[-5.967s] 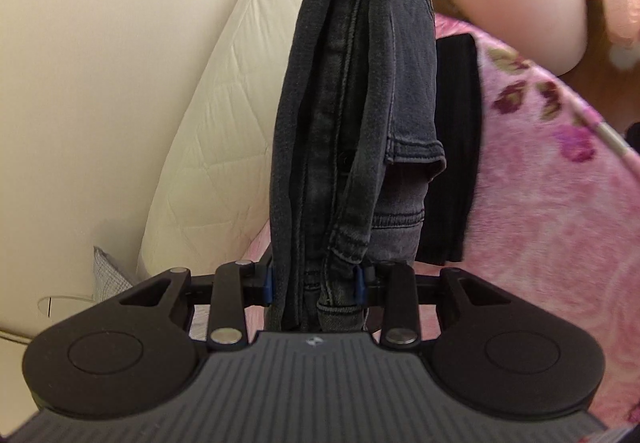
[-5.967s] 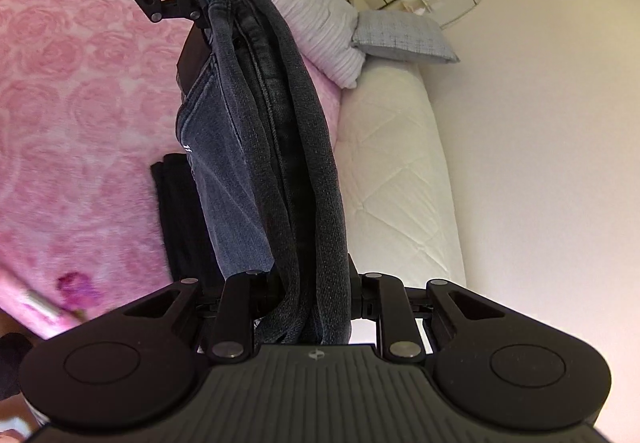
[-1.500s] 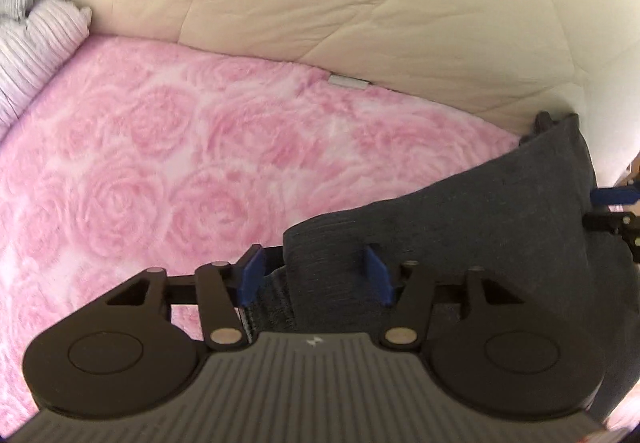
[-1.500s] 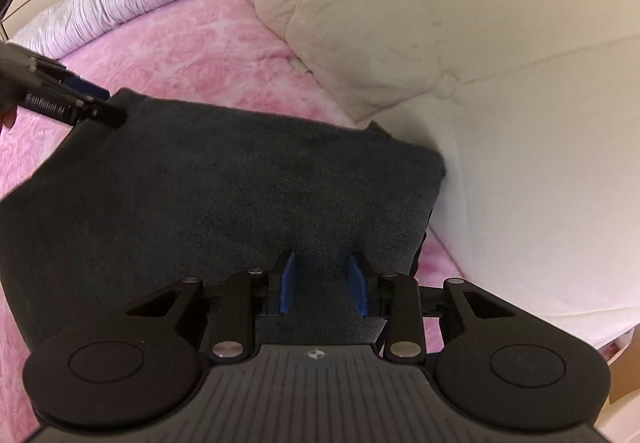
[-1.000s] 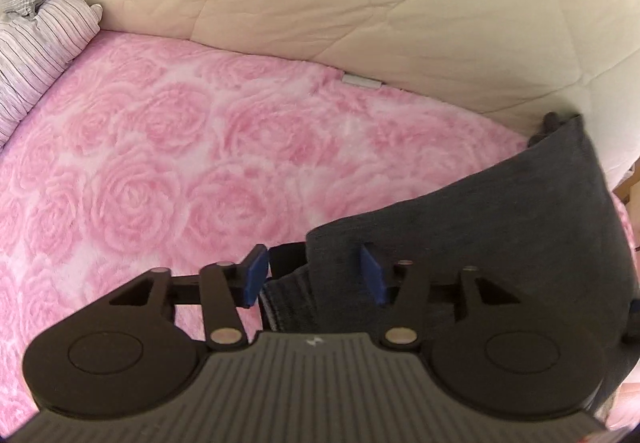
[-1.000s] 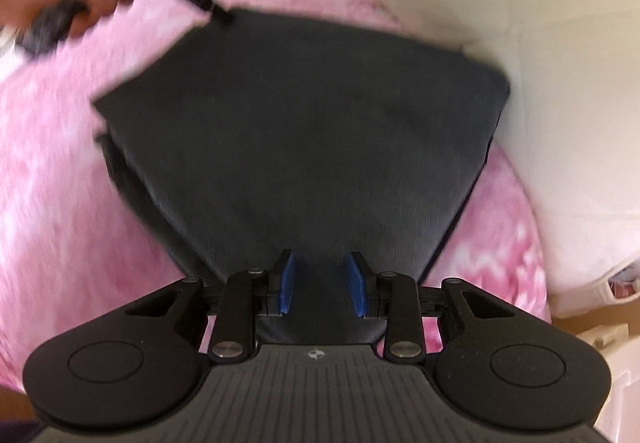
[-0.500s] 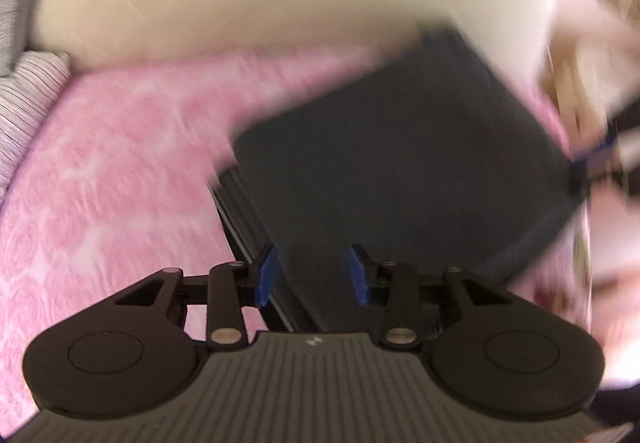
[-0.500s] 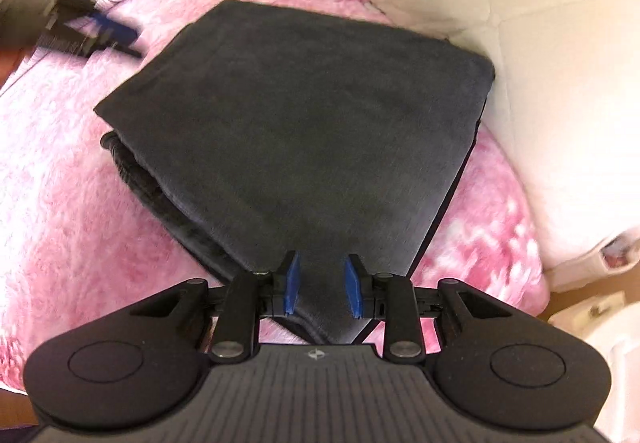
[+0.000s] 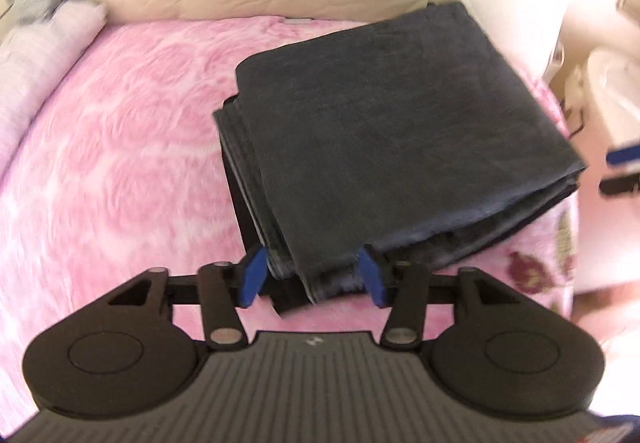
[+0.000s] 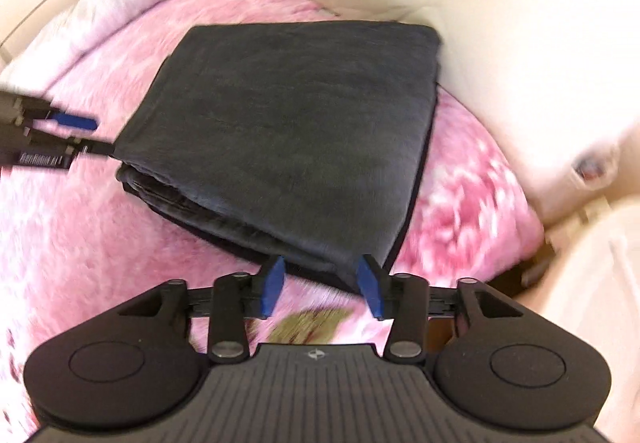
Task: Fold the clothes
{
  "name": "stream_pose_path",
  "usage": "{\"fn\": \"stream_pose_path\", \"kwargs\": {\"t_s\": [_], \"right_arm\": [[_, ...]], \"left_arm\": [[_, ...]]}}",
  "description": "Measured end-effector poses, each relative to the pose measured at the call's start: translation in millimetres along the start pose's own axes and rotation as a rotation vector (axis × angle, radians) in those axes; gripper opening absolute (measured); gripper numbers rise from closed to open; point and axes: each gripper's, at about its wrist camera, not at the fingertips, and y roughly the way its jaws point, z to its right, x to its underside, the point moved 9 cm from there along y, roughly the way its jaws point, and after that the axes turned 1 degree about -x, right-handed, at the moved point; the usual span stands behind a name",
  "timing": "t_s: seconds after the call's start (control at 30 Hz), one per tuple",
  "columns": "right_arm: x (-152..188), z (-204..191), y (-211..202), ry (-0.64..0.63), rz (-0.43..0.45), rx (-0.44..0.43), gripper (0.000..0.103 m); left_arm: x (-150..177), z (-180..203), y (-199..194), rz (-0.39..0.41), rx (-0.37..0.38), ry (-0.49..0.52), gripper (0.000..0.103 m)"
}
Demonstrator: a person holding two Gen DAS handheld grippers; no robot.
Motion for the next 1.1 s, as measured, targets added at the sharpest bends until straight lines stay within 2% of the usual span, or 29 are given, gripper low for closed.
{"fn": "stream_pose_path", "kwargs": {"t_s": [0.03,0.1,0.17,0.23,0.3,0.33,0.43,0.7,0.93,1.1], "right_arm": [[8,-4,-9,0.033,0.012,0.008,0.052],[22,-15,-27,0.088,0.044,0.031,0.066],[34,-29,-45,0.132,0.08,0.062,0.074],[47,-44,-62,0.174,0.109,0.08,0.078],[60,-61,-79,0.212,0.132,0.09,0.088],[65,-69,-88,0.223,0.143,0.098,0.088],[75,-93,-113,0.241,0.167,0.119,0.088],[72,-136,-181,0.225,0.255,0.183,0.088],[74,-149,-209,0.214,0.255,0.202,0.088],[73,-156,-220,0.204,0.262,0.206,0.088]], "left_arm": [[7,2,-8,0.004,0.009,-0.021,0.052],[22,9,-25,0.01,0.023,-0.052,0.056],[36,12,-46,0.027,0.027,-0.071,0.063],[48,13,-68,0.05,0.027,-0.086,0.078],[60,14,-91,0.071,0.026,-0.1,0.083],[65,14,-102,0.079,0.027,-0.103,0.09],[78,11,-136,0.117,0.025,-0.114,0.102],[96,3,-199,0.181,0.03,-0.179,0.102],[93,19,-229,0.243,0.075,-0.133,0.102],[87,27,-237,0.277,0.06,-0.091,0.102]]}}
